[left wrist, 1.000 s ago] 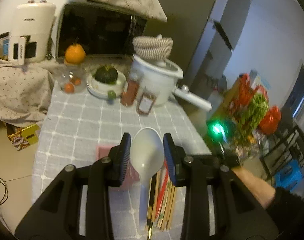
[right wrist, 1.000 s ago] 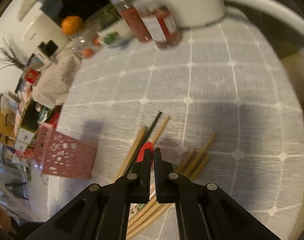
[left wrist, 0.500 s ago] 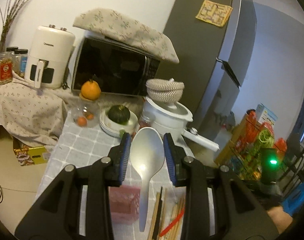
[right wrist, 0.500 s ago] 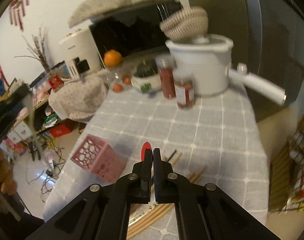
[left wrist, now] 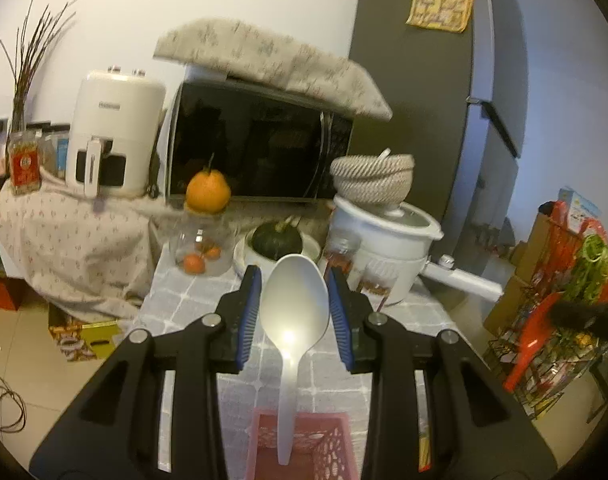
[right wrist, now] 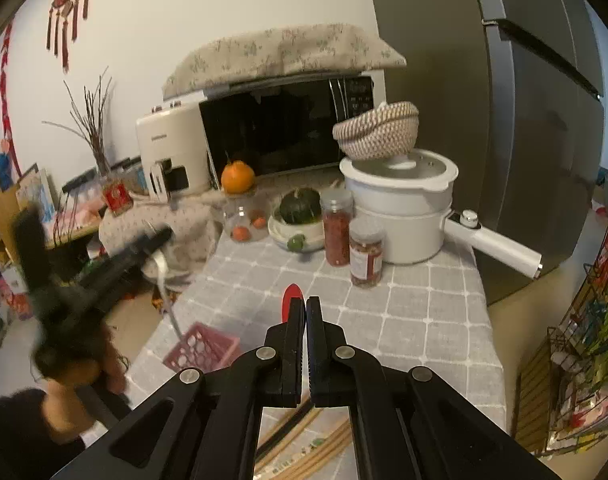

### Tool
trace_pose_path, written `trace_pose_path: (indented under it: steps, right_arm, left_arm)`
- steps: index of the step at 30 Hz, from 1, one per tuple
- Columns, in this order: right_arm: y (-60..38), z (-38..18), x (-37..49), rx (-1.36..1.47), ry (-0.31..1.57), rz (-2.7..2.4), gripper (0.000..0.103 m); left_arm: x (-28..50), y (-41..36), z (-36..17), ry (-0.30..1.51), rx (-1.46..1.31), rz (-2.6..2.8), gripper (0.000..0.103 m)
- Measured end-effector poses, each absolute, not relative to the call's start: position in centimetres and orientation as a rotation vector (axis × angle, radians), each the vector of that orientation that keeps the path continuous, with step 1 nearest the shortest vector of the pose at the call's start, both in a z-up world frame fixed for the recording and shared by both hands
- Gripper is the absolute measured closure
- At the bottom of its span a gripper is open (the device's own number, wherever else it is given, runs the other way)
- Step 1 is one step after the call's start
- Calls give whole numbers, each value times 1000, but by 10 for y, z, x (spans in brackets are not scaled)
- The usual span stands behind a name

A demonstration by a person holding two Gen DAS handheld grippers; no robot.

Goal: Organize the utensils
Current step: 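Lift white spoon into the pink basket while right tool drops red spoon in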

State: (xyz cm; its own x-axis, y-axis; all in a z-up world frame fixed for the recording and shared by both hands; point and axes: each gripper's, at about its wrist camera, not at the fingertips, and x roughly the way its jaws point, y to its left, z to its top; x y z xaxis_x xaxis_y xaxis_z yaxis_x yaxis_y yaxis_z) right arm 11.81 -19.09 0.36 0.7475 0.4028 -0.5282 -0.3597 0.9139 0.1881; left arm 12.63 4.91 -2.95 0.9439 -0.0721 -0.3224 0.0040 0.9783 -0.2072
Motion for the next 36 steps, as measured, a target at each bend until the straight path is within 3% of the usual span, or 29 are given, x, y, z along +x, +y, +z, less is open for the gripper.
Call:
trace_pose_path:
  steps: [8,20,33,35,36]
  right_arm:
    - [-187,24,118,152,535,439,101]
    - [-144,20,130,110,511,434,101]
    - [-102,-22,144,-3,597,434,100]
    - [-103,-25,146,18,609,443,95]
    - [-105,-25,146,27,612,443,86]
  left_arm:
    - [142,50,-44,450,-232,-34,67]
    - [116,58,-23,593,-153,-17,34]
    - [100,90,-45,804,-209,-7,27]
    - [99,90,-46,812,-205,-10,26]
    - [98,90,-46,816,-199,-15,25]
